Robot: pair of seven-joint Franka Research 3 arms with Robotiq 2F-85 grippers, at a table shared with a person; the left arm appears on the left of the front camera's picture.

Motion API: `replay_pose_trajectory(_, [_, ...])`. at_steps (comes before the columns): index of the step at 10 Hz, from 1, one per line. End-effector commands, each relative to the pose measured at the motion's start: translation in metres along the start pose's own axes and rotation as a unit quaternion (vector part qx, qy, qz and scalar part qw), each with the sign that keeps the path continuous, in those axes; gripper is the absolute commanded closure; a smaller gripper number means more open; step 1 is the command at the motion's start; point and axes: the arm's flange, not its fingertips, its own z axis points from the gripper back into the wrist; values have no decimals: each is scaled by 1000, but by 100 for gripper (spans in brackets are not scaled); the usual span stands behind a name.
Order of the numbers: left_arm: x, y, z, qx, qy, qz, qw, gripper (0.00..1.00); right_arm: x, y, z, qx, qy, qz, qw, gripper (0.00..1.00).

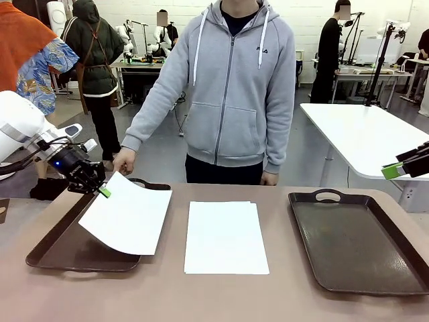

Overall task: Sort the A4 documents.
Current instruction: Place the A4 Paper in the designated Handle tray.

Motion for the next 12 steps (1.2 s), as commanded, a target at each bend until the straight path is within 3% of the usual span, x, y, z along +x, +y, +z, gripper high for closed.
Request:
replay_pose_trajectory(1, [-11,3,7,36,-2,19,999,99,-1,-1,-2,6,-2,-2,1000,0])
replay_pose_trajectory(3, [2,3,17,69,-1,16,997,99,-1,-1,-2,6,-2,-2,1000,0])
replay_pose_trajectory(9, [21,1,-3,81,8,-11,997,99,-1,-1,-2,6,-2,-2,1000,0])
replay_pose_trajectory(12, [24,1,-3,128,-2,-3,992,99,-1,-1,-2,6,-2,-2,1000,0])
